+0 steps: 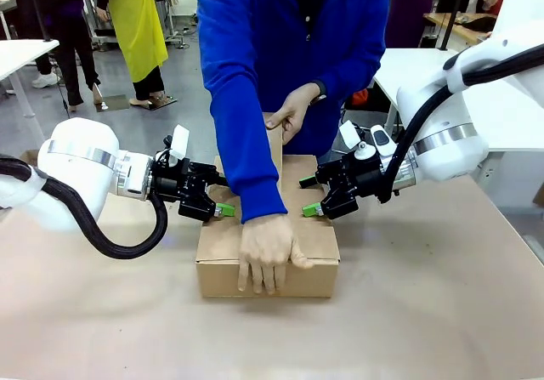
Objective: Pack the gift set into the box.
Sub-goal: Press and hold the closed box until the human finishes sealing it.
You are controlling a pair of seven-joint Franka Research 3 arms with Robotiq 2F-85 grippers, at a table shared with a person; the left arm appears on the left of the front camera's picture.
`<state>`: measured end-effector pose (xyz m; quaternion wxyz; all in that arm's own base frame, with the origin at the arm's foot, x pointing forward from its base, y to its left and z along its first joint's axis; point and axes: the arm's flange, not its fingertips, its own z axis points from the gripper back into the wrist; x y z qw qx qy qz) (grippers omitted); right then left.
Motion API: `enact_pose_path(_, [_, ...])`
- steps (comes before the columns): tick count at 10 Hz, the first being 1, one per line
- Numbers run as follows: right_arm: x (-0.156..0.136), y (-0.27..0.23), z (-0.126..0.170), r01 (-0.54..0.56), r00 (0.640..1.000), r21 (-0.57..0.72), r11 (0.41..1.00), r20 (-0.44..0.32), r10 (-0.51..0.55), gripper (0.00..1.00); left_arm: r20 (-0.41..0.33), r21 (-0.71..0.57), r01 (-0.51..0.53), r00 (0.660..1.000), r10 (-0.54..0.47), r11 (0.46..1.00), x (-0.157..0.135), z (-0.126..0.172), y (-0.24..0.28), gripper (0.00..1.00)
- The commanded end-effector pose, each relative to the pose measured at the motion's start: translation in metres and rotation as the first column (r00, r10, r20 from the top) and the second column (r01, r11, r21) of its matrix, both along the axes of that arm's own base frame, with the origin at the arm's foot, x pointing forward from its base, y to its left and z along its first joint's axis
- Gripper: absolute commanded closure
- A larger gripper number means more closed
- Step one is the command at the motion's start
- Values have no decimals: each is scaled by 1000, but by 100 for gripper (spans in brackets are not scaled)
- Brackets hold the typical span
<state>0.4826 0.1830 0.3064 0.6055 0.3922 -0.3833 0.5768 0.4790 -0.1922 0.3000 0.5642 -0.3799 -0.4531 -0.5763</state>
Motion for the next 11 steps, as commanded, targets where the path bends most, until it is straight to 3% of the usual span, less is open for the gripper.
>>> enact_pose_path(1, [0, -1, -2, 3, 1000, -6, 1000, 7, -3, 0, 9, 1, 4, 1000, -4, 1000, -2, -1, 1, 0])
enact_pose_path(11, [0, -1, -2, 3, 1000, -6, 1000, 7, -3, 0, 9, 1, 4, 1000, -4, 1000, -2, -1, 1, 0])
